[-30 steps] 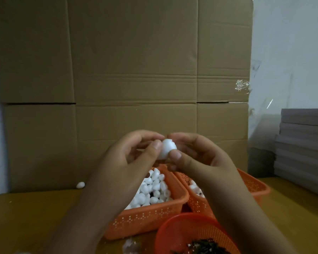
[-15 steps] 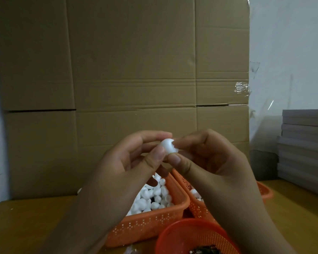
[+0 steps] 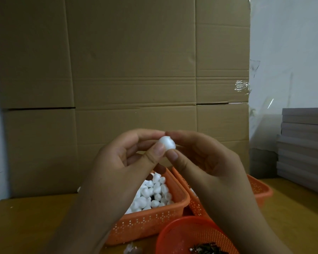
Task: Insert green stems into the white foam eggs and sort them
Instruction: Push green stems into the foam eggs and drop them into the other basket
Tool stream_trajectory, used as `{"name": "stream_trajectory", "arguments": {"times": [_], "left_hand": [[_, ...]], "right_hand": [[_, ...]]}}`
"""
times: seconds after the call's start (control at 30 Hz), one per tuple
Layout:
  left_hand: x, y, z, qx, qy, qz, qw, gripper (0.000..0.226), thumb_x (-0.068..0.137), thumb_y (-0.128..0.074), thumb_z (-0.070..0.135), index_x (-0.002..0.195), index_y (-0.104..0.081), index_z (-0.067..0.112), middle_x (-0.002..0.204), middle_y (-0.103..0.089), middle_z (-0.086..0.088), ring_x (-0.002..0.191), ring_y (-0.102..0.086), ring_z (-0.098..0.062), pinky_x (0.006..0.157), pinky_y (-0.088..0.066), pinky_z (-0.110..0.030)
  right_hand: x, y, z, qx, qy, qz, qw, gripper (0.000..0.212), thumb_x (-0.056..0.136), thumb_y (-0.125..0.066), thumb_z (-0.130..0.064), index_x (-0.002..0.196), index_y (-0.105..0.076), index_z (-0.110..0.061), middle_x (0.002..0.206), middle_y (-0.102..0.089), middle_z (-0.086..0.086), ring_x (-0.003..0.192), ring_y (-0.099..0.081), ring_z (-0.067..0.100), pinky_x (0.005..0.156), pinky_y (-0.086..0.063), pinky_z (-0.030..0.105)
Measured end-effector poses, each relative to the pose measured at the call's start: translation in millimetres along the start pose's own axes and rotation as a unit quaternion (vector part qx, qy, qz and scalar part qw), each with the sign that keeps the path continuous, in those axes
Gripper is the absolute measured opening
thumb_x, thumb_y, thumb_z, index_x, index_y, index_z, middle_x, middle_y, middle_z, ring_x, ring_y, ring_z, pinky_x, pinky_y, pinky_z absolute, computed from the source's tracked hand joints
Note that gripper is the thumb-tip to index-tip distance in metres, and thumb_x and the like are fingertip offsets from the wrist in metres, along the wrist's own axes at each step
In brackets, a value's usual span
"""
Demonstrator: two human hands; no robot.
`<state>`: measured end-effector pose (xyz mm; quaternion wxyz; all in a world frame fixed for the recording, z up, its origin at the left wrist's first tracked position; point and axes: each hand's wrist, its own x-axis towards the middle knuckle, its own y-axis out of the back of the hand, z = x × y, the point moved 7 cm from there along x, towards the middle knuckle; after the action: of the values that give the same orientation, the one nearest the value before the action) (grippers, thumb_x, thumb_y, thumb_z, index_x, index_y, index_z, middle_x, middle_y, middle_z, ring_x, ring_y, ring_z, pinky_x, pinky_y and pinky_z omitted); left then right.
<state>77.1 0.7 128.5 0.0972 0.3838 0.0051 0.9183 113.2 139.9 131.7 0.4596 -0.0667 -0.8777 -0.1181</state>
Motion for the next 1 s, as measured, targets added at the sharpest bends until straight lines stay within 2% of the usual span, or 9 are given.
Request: {"name": "stream_trajectory", "arguments": {"times": [0.13, 0.3, 0.47, 0.57, 0.63, 0.7, 0.77, 0.9, 1.0], "left_hand": [[-1.6, -3.2, -2.2, 0.018, 0.019, -0.039, 0.999, 0.026, 0.076, -0.074, 0.050, 0.101, -0.067, 0.046, 0.093, -0.076, 0.010, 0.079, -0.072, -0.006, 0.060, -0.053, -0.018], [-4.3, -14.6, -3.8, 0.033, 0.025, -0.097, 0.994, 0.035, 0.086, -0.066, 0.047, 0.119, -0.056, 0.048, 0.096, -0.076, 0.009, 0.080, -0.071, -0.007, 0.070, -0.050, -0.012], [-2.1, -10.6, -2.1, -0.010, 0.026, -0.050, 0.998, 0.020, 0.080, -0.068, 0.042, 0.100, -0.068, 0.038, 0.095, -0.076, 0.002, 0.075, -0.072, -0.014, 0.061, -0.053, -0.021], [-2.3, -4.7, -5.7, -0.059, 0.049, -0.005, 0.997, 0.022, 0.076, -0.067, 0.048, 0.094, -0.070, 0.035, 0.092, -0.077, -0.002, 0.077, -0.074, -0.017, 0.056, -0.053, -0.019], [-3.0, -5.3, -7.9, -0.074, 0.067, 0.000, 0.995, 0.028, 0.072, -0.063, 0.050, 0.092, -0.072, 0.032, 0.090, -0.077, -0.003, 0.077, -0.074, -0.017, 0.057, -0.053, -0.017], [-3.3, -10.1, -8.8, -0.058, 0.077, -0.025, 0.995, 0.025, 0.076, -0.070, 0.051, 0.090, -0.072, 0.030, 0.090, -0.077, 0.000, 0.077, -0.074, -0.015, 0.059, -0.052, -0.016], [-3.5, -14.5, -10.4, -0.012, 0.076, -0.055, 0.996, 0.027, 0.079, -0.067, 0.057, 0.090, -0.072, 0.033, 0.089, -0.076, 0.005, 0.078, -0.073, -0.012, 0.062, -0.053, -0.016], [-3.8, -17.5, -12.8, 0.033, 0.062, -0.060, 0.996, 0.026, 0.075, -0.059, 0.060, 0.091, -0.071, 0.042, 0.087, -0.075, 0.013, 0.084, -0.071, -0.004, 0.066, -0.054, -0.020], [-2.3, -13.2, -10.6, 0.023, 0.044, -0.033, 0.998, 0.022, 0.074, -0.069, 0.060, 0.089, -0.072, 0.043, 0.083, -0.074, 0.019, 0.079, -0.067, 0.007, 0.065, -0.050, -0.014]], "right_hand": [[1.2, 2.4, -1.2, -0.029, 0.012, 0.018, 0.999, 0.025, 0.077, -0.059, -0.042, 0.099, -0.069, -0.037, 0.090, -0.069, -0.013, 0.087, -0.066, 0.002, 0.073, -0.052, 0.015], [0.6, 3.9, 1.9, 0.025, -0.002, 0.025, 0.999, 0.020, 0.079, -0.061, -0.033, 0.098, -0.068, -0.033, 0.086, -0.071, -0.012, 0.081, -0.069, 0.002, 0.073, -0.056, 0.024], [0.7, 9.2, 8.6, 0.066, -0.010, 0.046, 0.997, 0.007, 0.089, -0.065, -0.027, 0.095, -0.067, -0.026, 0.091, -0.072, -0.011, 0.088, -0.068, 0.004, 0.078, -0.053, 0.017], [0.7, 6.0, 7.4, 0.031, -0.004, 0.020, 0.999, 0.018, 0.084, -0.066, -0.014, 0.094, -0.067, -0.029, 0.095, -0.071, -0.013, 0.095, -0.067, 0.007, 0.082, -0.054, 0.024], [1.0, 3.3, 5.7, -0.001, 0.001, 0.012, 1.000, 0.018, 0.083, -0.069, -0.014, 0.092, -0.067, -0.029, 0.093, -0.071, -0.014, 0.094, -0.066, 0.007, 0.082, -0.054, 0.030], [1.2, 6.0, 5.6, -0.001, 0.001, 0.030, 1.000, 0.013, 0.078, -0.071, -0.021, 0.089, -0.069, -0.026, 0.090, -0.072, -0.012, 0.091, -0.067, 0.009, 0.083, -0.055, 0.035], [1.1, 9.6, 5.1, 0.007, 0.004, 0.044, 0.999, 0.010, 0.078, -0.068, -0.027, 0.088, -0.071, -0.026, 0.087, -0.073, -0.010, 0.089, -0.068, 0.011, 0.082, -0.055, 0.036], [1.3, 10.0, 3.7, -0.005, 0.015, 0.027, 0.999, 0.016, 0.087, -0.065, -0.012, 0.090, -0.073, -0.025, 0.087, -0.072, -0.009, 0.088, -0.068, 0.009, 0.078, -0.054, 0.030], [1.1, 4.1, 6.2, -0.025, 0.007, -0.001, 1.000, 0.021, 0.090, -0.064, -0.014, 0.095, -0.072, -0.033, 0.095, -0.068, -0.012, 0.098, -0.064, 0.008, 0.079, -0.052, 0.031]]}}
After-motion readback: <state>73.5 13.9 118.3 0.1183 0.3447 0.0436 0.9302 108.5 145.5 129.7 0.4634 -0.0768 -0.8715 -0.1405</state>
